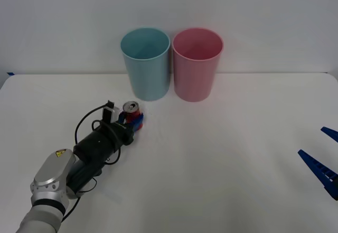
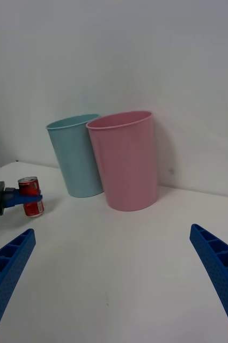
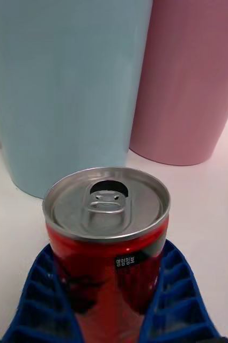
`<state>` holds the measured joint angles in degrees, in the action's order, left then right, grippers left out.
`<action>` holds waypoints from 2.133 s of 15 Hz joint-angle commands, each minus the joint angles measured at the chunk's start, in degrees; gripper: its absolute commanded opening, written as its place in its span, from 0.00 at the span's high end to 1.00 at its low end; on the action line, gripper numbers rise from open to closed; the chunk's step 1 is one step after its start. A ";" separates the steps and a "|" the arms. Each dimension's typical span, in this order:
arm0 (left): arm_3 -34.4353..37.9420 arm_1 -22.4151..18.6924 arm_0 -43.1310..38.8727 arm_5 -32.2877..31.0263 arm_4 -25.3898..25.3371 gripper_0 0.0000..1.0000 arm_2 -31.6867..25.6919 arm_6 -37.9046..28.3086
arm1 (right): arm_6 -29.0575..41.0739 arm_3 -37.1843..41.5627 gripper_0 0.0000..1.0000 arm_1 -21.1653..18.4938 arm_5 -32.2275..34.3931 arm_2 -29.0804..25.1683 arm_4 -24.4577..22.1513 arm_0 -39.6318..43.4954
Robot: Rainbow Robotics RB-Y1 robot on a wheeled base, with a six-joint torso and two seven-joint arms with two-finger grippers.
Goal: Grasp the object on the table and drop it into the matching bin: aluminum can to the light blue bin, PET bottle to the pink bin.
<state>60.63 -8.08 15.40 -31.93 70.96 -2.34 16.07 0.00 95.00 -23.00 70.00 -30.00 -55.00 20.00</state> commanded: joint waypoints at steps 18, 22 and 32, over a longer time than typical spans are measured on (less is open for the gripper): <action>9.06 -18.02 -0.37 -2.17 -17.17 1.00 0.05 -8.59 | 0.00 0.00 0.00 0.00 0.00 0.00 0.00 0.00; 14.95 -22.33 -0.28 -4.37 -17.26 1.00 0.05 -15.54 | 0.00 0.00 0.00 0.00 0.00 0.00 0.00 0.00; 27.34 -23.47 0.86 -3.84 -10.84 1.00 -4.69 -29.95 | 0.00 0.00 0.00 0.00 0.00 0.00 0.00 0.00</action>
<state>87.33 -31.56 15.97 -36.05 59.20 -6.99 -12.42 0.00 95.00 -23.00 70.00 -30.00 -55.00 20.00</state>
